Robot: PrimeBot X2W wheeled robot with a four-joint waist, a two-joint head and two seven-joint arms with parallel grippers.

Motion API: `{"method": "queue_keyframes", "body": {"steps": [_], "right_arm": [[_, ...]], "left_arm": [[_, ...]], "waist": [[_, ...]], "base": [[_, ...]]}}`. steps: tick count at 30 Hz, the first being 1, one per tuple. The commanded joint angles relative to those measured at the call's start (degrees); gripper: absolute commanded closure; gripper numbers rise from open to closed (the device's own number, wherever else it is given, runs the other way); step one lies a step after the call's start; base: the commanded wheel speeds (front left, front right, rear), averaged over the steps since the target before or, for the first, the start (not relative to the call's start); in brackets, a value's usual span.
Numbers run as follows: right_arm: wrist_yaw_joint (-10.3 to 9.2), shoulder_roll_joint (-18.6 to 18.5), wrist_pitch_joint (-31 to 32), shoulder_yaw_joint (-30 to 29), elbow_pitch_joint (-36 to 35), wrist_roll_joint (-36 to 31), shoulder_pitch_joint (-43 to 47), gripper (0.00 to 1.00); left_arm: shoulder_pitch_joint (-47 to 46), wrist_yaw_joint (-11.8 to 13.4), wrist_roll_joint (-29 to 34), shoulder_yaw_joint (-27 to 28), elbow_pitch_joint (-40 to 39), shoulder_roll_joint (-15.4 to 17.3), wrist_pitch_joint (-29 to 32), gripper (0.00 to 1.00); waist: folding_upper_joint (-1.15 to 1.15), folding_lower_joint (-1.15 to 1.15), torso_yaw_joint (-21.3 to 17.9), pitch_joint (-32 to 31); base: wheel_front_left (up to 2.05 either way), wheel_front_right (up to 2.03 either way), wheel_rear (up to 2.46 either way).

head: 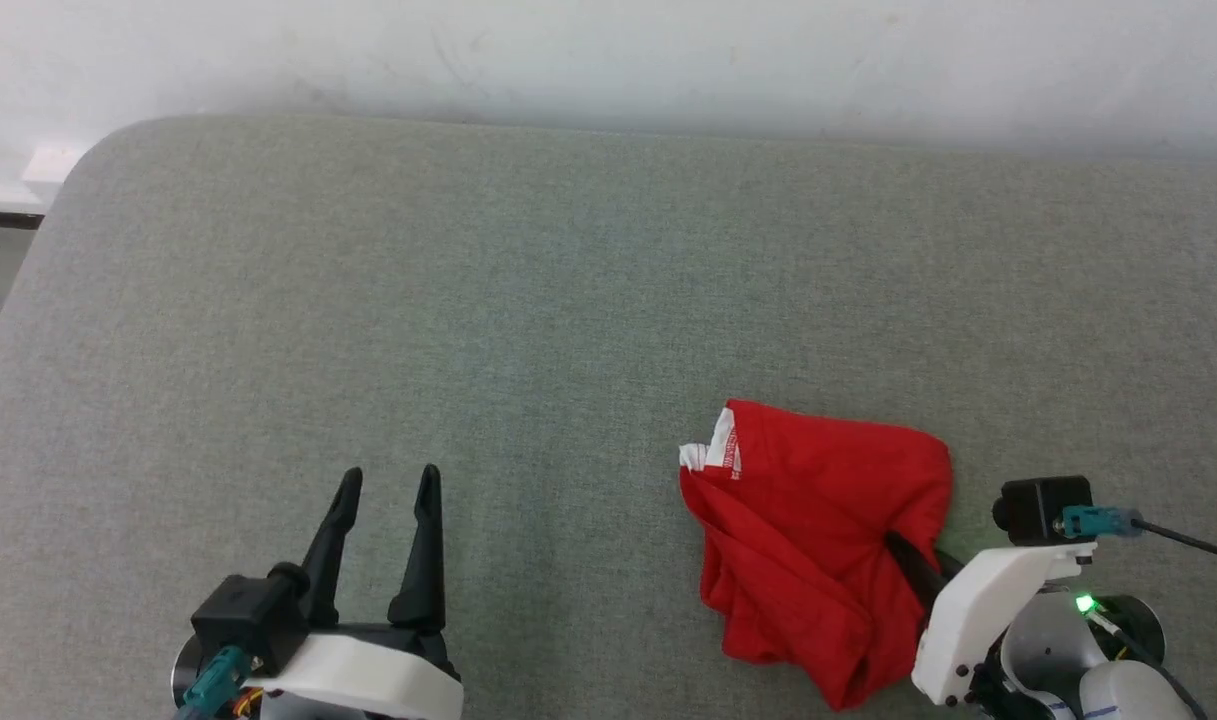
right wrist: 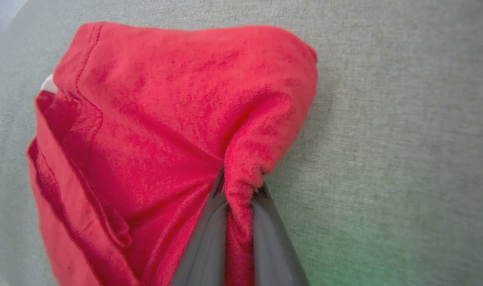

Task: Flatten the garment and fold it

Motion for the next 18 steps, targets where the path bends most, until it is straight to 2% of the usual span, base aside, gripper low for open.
{"method": "queue_keyframes", "body": {"steps": [1, 6, 18], "right_arm": [[-0.06, 0.08, -0.21, 0.00, -0.10, -0.70, -0.84, 1.00], [-0.06, -0.72, 1.28, -0.45, -2.86, -2.79, -2.08, 1.00], [-0.06, -8.12, 5.85, 3.21, -5.80, -4.88, -8.20, 1.00]], "left_arm": [[-0.88, -0.13, 0.64, 0.00, -0.31, 0.33, -0.27, 0.00], [-1.07, 0.01, 0.75, 0.38, -0.85, 0.79, -0.44, 0.00], [-2.37, 0.25, 1.14, 0.95, -2.62, 2.64, 0.64, 0.00]], "waist": [[0.00, 0.00, -0.45, -0.03], [0.00, 0.00, -2.81, 0.54], [0.00, 0.00, -12.68, 2.54]], "base": [[0.00, 0.00, 0.00], [0.00, 0.00, 0.00], [0.00, 0.00, 0.00]]}}
